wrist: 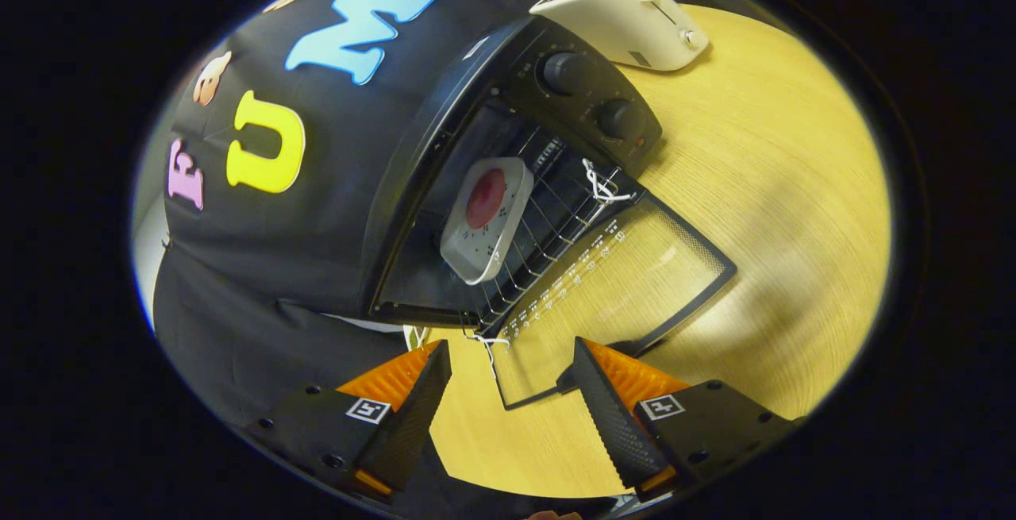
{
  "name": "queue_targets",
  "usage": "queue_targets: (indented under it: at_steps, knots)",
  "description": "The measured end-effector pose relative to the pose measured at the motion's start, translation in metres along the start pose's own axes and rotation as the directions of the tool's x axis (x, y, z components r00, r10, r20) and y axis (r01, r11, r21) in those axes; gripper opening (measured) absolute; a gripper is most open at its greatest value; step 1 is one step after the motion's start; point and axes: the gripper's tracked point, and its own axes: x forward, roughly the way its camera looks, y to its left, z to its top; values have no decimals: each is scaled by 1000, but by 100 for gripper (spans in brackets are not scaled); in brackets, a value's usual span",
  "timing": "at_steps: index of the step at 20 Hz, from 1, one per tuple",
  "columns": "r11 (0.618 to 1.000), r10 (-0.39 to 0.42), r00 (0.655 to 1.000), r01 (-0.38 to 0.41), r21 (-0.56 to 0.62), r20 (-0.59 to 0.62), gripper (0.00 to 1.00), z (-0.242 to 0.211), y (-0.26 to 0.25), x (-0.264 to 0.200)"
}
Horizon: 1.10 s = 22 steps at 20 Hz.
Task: Open the toaster oven, put the food inside, and close the toaster oven door.
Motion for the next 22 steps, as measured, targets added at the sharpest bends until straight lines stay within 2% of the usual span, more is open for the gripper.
queue_targets:
  at_steps: [4,7,12,16,20,22]
  knots:
    - [990,4,1000,-5,-142,-6,98,-18,0,-19]
    - [956,-34,999,26,-293,-24,98,-33,-8,-29]
    - [860,-114,993,95,-501,-9,98,-42,-27,-34]
    - [793,-184,983,135,-594,-22,98,-52,-47,-29]
    - [738,-292,956,215,-640,-16,98,-56,-72,-18]
    - [684,-389,921,292,-668,5,98,-53,-92,-16]
